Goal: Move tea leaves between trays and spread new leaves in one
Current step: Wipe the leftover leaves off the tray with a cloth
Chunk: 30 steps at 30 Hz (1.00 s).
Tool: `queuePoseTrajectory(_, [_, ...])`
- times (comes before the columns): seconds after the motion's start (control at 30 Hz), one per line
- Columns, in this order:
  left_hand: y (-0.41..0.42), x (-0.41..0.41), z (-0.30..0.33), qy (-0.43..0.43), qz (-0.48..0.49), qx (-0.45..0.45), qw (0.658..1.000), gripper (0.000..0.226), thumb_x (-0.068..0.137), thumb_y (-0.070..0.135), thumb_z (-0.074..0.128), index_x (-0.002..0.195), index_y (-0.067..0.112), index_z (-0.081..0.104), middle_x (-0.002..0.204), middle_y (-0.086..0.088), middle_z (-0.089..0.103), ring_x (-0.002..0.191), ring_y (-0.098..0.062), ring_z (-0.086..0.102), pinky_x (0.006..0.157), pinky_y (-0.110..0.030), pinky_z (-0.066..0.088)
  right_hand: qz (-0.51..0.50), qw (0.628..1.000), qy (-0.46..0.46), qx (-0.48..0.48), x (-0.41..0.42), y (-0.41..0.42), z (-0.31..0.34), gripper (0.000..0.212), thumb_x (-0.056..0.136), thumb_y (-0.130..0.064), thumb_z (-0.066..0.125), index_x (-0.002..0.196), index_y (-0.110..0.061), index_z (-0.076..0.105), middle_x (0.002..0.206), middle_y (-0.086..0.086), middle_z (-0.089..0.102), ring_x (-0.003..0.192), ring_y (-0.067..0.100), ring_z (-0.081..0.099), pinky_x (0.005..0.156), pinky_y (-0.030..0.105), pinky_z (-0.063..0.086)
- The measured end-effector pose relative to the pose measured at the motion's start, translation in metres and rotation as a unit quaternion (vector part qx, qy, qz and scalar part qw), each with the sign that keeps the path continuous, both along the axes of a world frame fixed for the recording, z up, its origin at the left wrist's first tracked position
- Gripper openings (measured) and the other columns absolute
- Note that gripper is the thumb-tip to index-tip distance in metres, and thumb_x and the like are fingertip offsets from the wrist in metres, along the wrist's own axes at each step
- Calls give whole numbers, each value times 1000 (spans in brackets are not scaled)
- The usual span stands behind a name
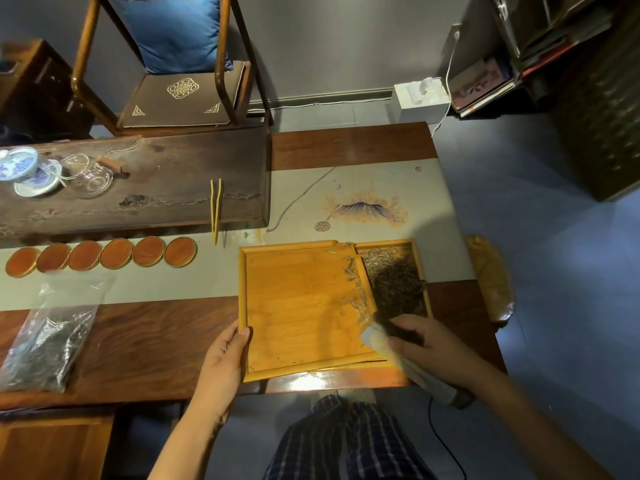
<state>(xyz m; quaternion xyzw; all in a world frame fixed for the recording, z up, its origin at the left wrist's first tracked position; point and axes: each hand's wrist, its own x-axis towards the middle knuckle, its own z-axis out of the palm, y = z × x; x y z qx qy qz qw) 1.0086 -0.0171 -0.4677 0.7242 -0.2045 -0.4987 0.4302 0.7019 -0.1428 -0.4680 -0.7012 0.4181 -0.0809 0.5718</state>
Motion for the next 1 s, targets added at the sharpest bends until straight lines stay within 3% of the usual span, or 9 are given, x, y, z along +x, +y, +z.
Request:
queuePoseTrajectory(0.07, [0, 0, 2, -9, -9, 5, 1000, 30, 102, 18, 43, 125, 23, 63, 117, -1, 73, 109, -19, 68, 100, -40, 48, 31, 998, 44, -45, 4, -2, -4, 25, 92, -23, 59, 109, -41, 60, 101, -11, 63, 93, -1, 58, 79, 25, 48])
queuePoseTrajectory(0.2, [2, 0, 6, -24, -32, 11, 999, 30, 102, 20, 42, 123, 24, 63, 113, 2, 74, 105, -14, 69, 94, -33, 50, 75, 986, 101, -112, 17, -13, -11, 26, 93, -27, 54, 117, -21, 62, 97, -2, 58, 86, 11, 57, 75, 35, 49])
queuePoseTrajectory(0.43, [2, 0, 10, -45, -58, 17, 997, 28, 102, 20, 43, 120, 26, 64, 108, 5, 76, 100, -10, 70, 84, -22, 51, 6, 983, 90, -162, 36, -45, -14, 23, 94, -24, 55, 111, -11, 63, 98, 7, 64, 89, 19, 60, 78, 39, 50])
queuePoseTrajectory(0.57, [2, -1, 9, -36, -41, 15, 998, 29, 102, 18, 43, 123, 22, 63, 110, 1, 75, 103, -14, 70, 85, -23, 51, -54, 997, 9, -59, 33, -48, -3, 16, 94, -17, 56, 106, -14, 66, 93, 5, 67, 85, 14, 62, 73, 32, 48])
queuePoseTrajectory(0.7, [2, 3, 8, -26, -24, 3, 999, 31, 102, 16, 43, 127, 14, 62, 116, -3, 72, 107, -19, 68, 85, -23, 51, -3, 996, -80, 45, 18, -23, 15, 12, 91, -17, 60, 97, -24, 68, 79, -8, 64, 74, 4, 58, 64, 21, 44])
queuePoseTrajectory(0.8, [2, 6, 8, -13, -14, 0, 1000, 30, 102, 15, 42, 123, 14, 64, 112, -5, 74, 102, -18, 70, 75, -18, 56, 42, 994, -53, 82, 11, -1, 16, 19, 91, -17, 60, 105, -29, 67, 94, -6, 70, 87, 8, 65, 72, 20, 48])
queuePoseTrajectory(1.0, [2, 8, 11, -11, -25, -11, 1000, 29, 102, 14, 42, 118, 18, 65, 108, -5, 76, 100, -20, 71, 77, -22, 57, 92, 994, 58, 14, 13, 1, -2, 12, 92, -31, 59, 104, -32, 60, 92, -19, 53, 88, -5, 51, 79, 21, 38])
